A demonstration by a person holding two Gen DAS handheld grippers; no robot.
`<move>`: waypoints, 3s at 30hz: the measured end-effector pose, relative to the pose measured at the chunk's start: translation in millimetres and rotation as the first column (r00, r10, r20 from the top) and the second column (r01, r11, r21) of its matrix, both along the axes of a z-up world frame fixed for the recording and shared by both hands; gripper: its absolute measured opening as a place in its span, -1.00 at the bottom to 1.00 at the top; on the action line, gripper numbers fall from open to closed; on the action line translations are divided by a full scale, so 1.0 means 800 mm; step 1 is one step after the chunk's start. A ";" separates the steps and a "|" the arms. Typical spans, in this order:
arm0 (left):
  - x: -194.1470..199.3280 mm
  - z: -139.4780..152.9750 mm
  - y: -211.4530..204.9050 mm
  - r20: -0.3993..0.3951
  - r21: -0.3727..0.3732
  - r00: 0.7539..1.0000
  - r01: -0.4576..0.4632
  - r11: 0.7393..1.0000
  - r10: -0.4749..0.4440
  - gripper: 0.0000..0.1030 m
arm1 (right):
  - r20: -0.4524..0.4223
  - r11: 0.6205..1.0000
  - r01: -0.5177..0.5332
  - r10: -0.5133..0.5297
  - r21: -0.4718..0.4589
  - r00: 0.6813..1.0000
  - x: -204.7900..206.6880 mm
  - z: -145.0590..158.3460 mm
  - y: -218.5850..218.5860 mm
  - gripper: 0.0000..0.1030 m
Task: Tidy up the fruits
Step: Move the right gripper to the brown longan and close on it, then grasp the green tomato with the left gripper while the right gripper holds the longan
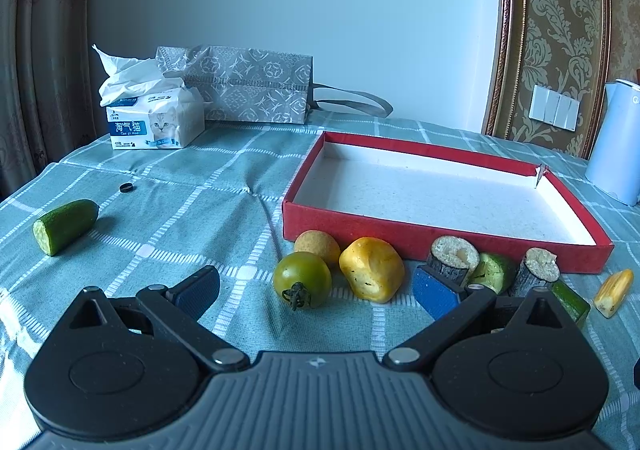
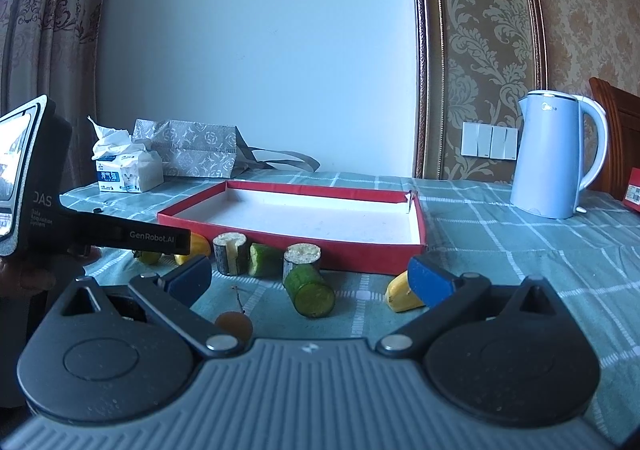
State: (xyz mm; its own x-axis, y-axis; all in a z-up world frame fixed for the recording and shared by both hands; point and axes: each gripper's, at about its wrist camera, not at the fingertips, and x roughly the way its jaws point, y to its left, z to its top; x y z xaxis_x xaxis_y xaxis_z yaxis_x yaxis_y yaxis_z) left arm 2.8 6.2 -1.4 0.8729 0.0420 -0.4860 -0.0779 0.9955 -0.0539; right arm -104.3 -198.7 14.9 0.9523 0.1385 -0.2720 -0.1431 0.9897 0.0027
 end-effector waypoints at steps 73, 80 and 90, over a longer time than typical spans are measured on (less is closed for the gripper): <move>-0.124 0.005 0.053 0.001 0.230 0.987 0.156 0.961 -0.160 1.00 | -0.250 0.978 -0.156 0.186 0.134 0.950 0.050 -0.020 0.001 -0.52; -0.108 -0.010 0.046 -0.083 0.203 0.985 0.168 0.965 -0.154 1.00 | -0.250 0.978 -0.150 0.183 0.145 0.951 0.049 -0.020 -0.002 -0.52; -0.098 -0.010 0.056 -0.117 0.172 0.985 0.145 0.974 -0.126 0.98 | -0.249 0.978 -0.149 0.183 0.149 0.951 0.049 -0.020 -0.005 -0.51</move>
State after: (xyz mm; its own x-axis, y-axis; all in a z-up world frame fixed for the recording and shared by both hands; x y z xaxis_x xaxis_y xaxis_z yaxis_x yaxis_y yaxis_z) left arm -75.7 50.8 -9.5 0.8210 0.0214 -0.5705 0.0629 0.9898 0.1277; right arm -64.9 -202.6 -1.3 0.8112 0.3381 -0.4771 -0.2830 0.9410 0.1856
